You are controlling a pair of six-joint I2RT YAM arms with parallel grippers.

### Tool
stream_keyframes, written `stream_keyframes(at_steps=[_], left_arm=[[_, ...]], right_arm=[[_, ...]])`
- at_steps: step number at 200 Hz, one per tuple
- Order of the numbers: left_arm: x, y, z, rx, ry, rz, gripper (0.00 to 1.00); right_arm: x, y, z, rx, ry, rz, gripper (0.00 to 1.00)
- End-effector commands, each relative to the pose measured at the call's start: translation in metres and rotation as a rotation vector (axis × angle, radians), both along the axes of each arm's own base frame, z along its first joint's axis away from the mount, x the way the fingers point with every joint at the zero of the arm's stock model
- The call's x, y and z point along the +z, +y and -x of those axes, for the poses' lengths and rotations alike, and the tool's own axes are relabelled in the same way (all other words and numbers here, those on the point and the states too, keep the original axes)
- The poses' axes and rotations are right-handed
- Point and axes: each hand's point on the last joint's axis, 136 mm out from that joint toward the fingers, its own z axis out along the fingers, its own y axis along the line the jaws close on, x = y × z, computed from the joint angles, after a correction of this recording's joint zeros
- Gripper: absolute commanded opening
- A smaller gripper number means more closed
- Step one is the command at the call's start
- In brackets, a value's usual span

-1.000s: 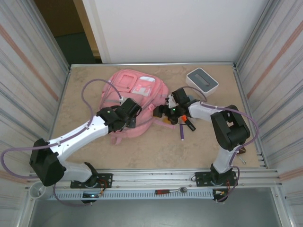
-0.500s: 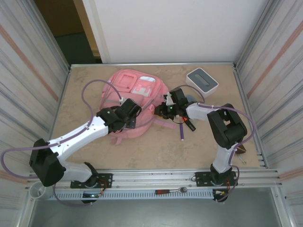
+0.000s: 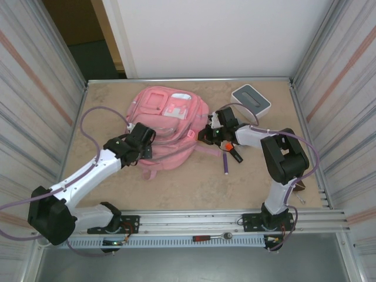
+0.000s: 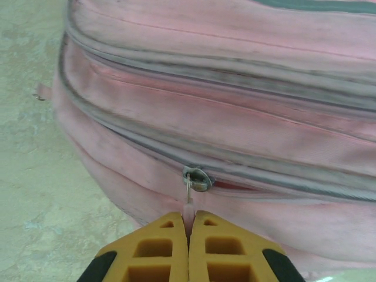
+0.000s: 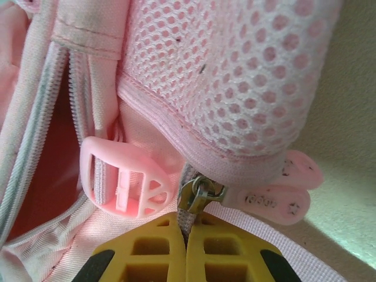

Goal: Pack the student bag

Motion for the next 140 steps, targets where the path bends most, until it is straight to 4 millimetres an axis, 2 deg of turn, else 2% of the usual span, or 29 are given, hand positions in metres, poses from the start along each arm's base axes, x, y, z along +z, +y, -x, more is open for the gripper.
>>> stream_keyframes(at_steps=[1, 16, 39, 60, 78, 104, 132, 140], left_arm=[[0.004, 0.023, 0.005, 0.049, -0.006, -0.077, 0.0], [0.004, 0.009, 0.007, 0.001, 0.0, -0.042, 0.0], [0.013, -0.031, 0.012, -0.102, -0.017, 0.042, 0.0], [0.023, -0.064, 0.015, -0.165, -0.038, 0.109, 0.0], [0.026, -0.076, 0.012, -0.181, -0.045, 0.124, 0.0], [0.026, -0.079, 0.005, -0.175, -0.048, 0.105, 0.0], [0.026, -0.084, 0.001, -0.187, -0.051, 0.099, 0.0], [0.026, -0.085, 0.0, -0.19, -0.05, 0.094, 0.0]], right_arm=[[0.008, -0.014, -0.013, 0.028, -0.049, 0.062, 0.0], [0.008, -0.013, -0.015, 0.052, -0.039, 0.074, 0.0], [0.011, -0.012, -0.022, 0.072, -0.026, 0.098, 0.01], [0.02, -0.011, -0.029, 0.077, -0.02, 0.103, 0.16], [0.027, -0.014, -0.029, 0.066, -0.018, 0.113, 0.32], [0.034, -0.024, -0.008, 0.047, -0.011, 0.112, 0.51], [0.042, -0.023, 0.028, 0.038, -0.016, 0.089, 0.68], [0.045, -0.021, 0.036, 0.038, -0.027, 0.101, 0.7]])
